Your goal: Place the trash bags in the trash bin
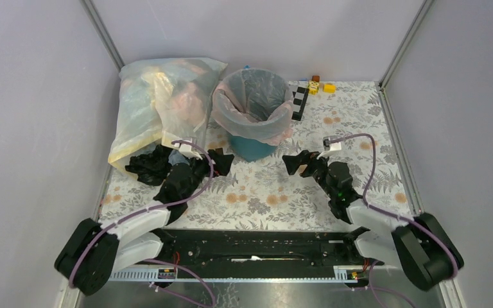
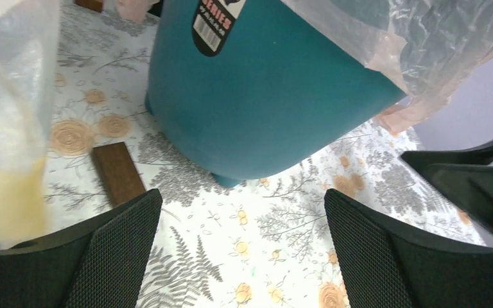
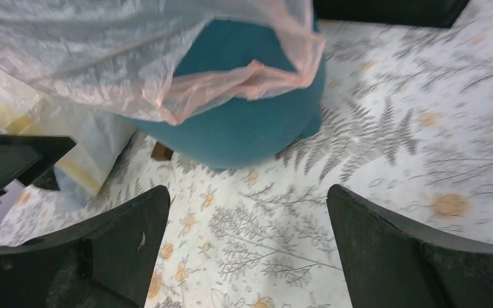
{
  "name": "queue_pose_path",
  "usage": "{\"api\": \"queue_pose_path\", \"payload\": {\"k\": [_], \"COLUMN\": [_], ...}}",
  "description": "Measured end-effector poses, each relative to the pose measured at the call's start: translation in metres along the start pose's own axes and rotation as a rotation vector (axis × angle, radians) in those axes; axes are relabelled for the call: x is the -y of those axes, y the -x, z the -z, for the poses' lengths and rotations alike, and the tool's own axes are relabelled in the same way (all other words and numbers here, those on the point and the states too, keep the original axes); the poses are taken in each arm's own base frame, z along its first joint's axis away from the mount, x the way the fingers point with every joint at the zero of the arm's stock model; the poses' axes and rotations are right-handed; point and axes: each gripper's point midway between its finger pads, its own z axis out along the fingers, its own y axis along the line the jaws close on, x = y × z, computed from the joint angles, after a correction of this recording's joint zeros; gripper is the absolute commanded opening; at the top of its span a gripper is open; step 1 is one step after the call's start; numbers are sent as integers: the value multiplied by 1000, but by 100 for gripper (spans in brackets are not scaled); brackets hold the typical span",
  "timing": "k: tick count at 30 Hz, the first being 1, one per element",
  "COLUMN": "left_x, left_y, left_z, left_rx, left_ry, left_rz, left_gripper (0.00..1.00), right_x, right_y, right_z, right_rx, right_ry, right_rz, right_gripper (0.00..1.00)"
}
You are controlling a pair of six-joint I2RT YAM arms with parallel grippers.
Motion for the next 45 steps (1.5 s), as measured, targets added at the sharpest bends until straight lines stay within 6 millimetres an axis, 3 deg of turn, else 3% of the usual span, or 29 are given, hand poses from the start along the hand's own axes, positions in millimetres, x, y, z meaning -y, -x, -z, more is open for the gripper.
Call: {"api": "queue_pose_path", "payload": {"k": [6,11,16,19,22,28,36,45], "left_x": [-21,-65,-83,-99,-117,-117,-113,-133], "left_y": [-2,-6,-15,-5,7,27,53,66], "left_z": [12,13,9,7,10,4,6,22], "left_rx": [-37,-80,-143,-127,-89,-74,8,91], "left_ry": [100,221,261,306,359,385,384,493], "left_rz": [-54,-21,2,20,31,-16,-87,-159], "left_gripper": [99,99,96,93,99,99,99,99], "right_x": [20,44,69,87,105,137,180,205], "right_y": [36,42,45,51,58,68,42,22], "right_z": [24,37,47,53,59,62,66,55], "right_rx": [125,149,146,150,162,193,134,99], "right_ry": [-136,-270,-391,-463,-527,-618,-699,-722], "right_rz": [121,184,244,269,270,284,356,423], "right_gripper": [100,100,100,99,100,100,100,100]}}
